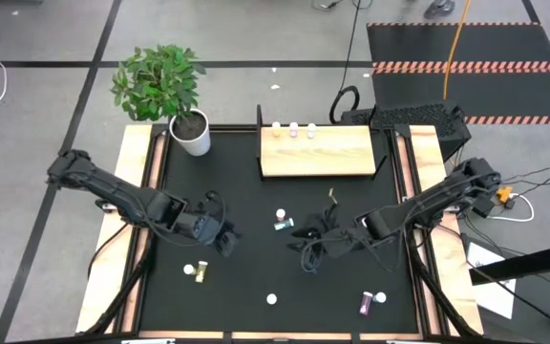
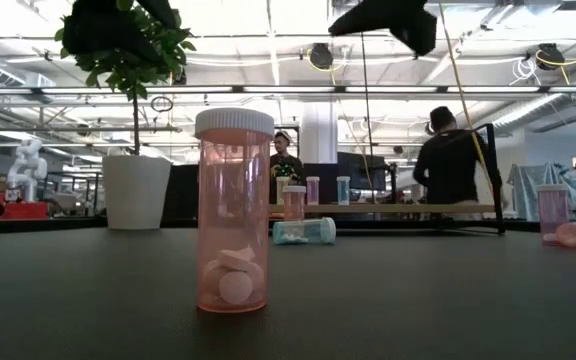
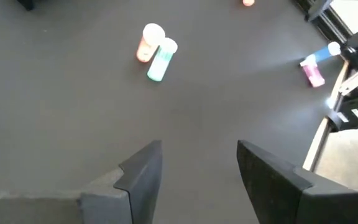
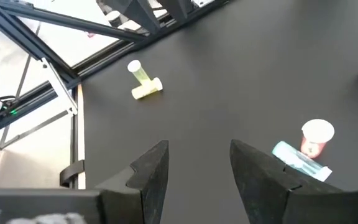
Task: Pick and place medicine bottles onto shelf by color
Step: Put the top pink pill bottle on the shelf aligned with the other pink pill bottle
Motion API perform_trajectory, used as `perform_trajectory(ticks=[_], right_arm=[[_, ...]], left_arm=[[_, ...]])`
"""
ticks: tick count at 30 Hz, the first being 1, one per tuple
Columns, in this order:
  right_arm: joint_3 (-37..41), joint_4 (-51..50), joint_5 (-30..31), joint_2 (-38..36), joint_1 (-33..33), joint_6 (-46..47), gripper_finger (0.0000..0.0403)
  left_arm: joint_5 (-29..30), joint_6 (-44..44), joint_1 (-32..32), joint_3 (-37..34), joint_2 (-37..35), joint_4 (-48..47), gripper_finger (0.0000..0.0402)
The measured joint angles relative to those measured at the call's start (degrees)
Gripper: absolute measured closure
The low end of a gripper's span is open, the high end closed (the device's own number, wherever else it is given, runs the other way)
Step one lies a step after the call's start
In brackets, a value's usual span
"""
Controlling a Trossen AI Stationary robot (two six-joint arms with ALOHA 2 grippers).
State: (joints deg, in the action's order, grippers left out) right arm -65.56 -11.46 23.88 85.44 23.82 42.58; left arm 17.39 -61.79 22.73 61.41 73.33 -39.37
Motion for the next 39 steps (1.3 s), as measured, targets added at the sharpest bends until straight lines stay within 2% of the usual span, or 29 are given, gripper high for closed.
perform_trajectory(ticks=[10,18,21,24,27,31,34,39], right_arm=[[0.04,-2.37,-0.11,-5.69,-1.78,-8.92,0.0236],[0.91,-11.41,-3.29,-8.58,-4.68,-16.20,0.0235],[4.12,-5.61,-7.24,-8.11,-5.95,-17.65,0.0226],[8.90,3.58,-10.36,-7.44,-6.53,-14.00,0.0214],[13.73,14.91,-10.39,-7.40,-6.24,-11.30,0.0208],[18.22,23.02,-10.46,-5.81,-5.06,-10.28,0.0207],[16.98,25.17,-11.65,-1.45,-4.59,-10.55,0.0207],[7.06,25.49,-13.46,9.71,-4.55,-10.43,0.0206]], left_arm=[[4.06,-7.91,4.25,0.00,0.64,0.03,0.0195],[6.34,-13.62,6.08,0.00,0.05,0.34,0.0195],[6.25,-13.50,6.29,0.00,0.10,-0.15,0.0195],[4.30,-13.82,6.57,0.00,0.10,-4.60,0.0195],[0.24,-14.47,8.75,-0.01,0.15,-10.13,0.0195],[-2.52,-13.91,13.45,-1.52,0.14,-13.27,0.0195],[-3.16,-16.08,16.33,-3.88,0.12,-14.37,0.0195],[-11.21,-23.78,16.57,-9.53,0.12,-15.46,0.0195]])
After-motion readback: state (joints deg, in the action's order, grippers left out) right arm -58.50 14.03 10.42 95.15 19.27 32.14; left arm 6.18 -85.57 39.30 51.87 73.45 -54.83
